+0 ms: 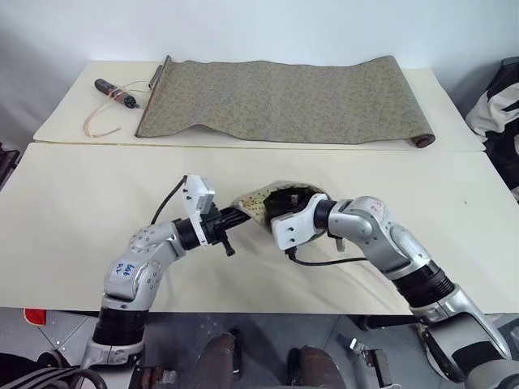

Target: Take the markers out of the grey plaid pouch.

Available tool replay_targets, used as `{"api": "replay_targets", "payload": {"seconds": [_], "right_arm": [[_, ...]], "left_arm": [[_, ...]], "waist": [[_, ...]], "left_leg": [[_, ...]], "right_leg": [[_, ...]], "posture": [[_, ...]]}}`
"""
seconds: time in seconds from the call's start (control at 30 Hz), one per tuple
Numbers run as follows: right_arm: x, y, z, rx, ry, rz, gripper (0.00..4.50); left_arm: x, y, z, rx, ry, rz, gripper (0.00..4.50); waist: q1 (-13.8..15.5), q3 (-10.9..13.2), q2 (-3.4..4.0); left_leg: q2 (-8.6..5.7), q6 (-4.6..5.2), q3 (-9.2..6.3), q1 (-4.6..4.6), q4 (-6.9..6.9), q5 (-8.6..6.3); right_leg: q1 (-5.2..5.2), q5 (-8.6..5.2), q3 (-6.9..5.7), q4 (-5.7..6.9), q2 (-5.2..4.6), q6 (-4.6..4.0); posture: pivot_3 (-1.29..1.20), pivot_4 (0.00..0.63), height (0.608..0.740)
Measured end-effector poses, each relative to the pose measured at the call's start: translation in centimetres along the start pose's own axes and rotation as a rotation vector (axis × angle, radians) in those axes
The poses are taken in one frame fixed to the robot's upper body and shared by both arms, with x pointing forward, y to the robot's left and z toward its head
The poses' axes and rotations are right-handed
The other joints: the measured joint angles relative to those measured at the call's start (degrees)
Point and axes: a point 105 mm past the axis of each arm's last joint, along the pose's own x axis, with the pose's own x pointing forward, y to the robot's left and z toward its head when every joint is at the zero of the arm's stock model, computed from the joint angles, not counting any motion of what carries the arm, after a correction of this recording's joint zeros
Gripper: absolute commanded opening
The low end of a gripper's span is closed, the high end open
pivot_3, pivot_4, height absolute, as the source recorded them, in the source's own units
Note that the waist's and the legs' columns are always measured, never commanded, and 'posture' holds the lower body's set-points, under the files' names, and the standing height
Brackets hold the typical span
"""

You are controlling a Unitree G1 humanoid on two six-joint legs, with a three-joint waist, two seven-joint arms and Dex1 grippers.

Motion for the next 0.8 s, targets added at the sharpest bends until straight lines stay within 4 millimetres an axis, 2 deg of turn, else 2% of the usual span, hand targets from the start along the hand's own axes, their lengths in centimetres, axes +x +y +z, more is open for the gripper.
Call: {"api": "replay_targets", "payload": {"seconds": [0.03, 0.13, 0.3, 0.43, 0.57, 0.7, 0.8], "right_arm": [[0.2, 0.0, 0.0, 0.008, 0.003, -0.005, 2.83], [0.6, 0.1, 0.1, 0.032, 0.009, -0.012, 2.20], [0.2, 0.6, 0.7, 0.122, -0.038, 0.008, 0.48], [-1.3, -0.1, 2.3, 0.250, -0.172, 0.020, 0.44], [-2.7, -1.0, 2.6, 0.293, -0.226, 0.026, 0.44], [-3.9, -2.2, 2.6, 0.383, -0.272, -0.012, 0.44], [-4.3, -2.7, 2.9, 0.417, -0.295, -0.024, 0.44]], "left_arm": [[0.0, 0.0, -0.1, -0.002, 0.001, 0.001, 0.00], [0.0, 0.0, -0.1, -0.004, 0.002, 0.003, 0.00], [-0.1, 0.1, 0.0, 0.015, -0.002, 0.011, 0.00], [-0.2, 0.6, 0.4, 0.081, -0.011, 0.041, 0.00], [-0.3, 0.7, 0.7, 0.124, -0.020, 0.049, 0.00], [-0.9, 2.1, -0.3, 0.111, 0.019, 0.098, 0.00], [-1.0, 2.2, -0.5, 0.109, 0.026, 0.105, 0.00]], "waist": [[-0.1, 0.0, 0.00], [-0.3, 0.0, 0.00], [-0.3, 0.0, 0.00], [-0.3, 0.0, 0.00], [-0.2, 0.0, -0.01], [-0.3, 0.0, -0.01], [-0.3, 0.0, -0.01]], "left_leg": [[0.01, -0.01, 0.00, 0.01, 0.00, 0.01], [0.01, -0.02, 0.00, 0.00, -0.01, 0.01], [0.00, -0.02, -0.01, -0.01, -0.01, 0.01], [0.00, -0.02, -0.01, -0.01, -0.01, 0.01], [0.01, -0.01, -0.01, 0.01, -0.01, 0.01], [0.01, -0.01, -0.01, 0.00, -0.01, 0.00], [0.01, -0.01, -0.01, 0.01, -0.01, 0.00]], "right_leg": [[0.00, 0.00, 0.00, 0.00, 0.02, 0.00], [0.00, 0.00, 0.01, 0.00, 0.02, 0.00], [-0.01, 0.00, 0.01, 0.00, 0.02, 0.00], [0.01, 0.00, 0.00, 0.00, 0.02, 0.00], [0.01, 0.00, -0.01, 0.00, 0.01, -0.01], [0.00, 0.00, -0.02, 0.01, 0.01, 0.00], [0.00, 0.00, -0.02, 0.02, 0.00, -0.01]], "posture": [[0.00, 0.150, 0.740], [0.00, 0.150, 0.740], [0.00, 0.150, 0.740], [0.00, 0.150, 0.740], [0.00, 0.150, 0.740], [0.00, 0.150, 0.740], [0.00, 0.150, 0.740]]}}
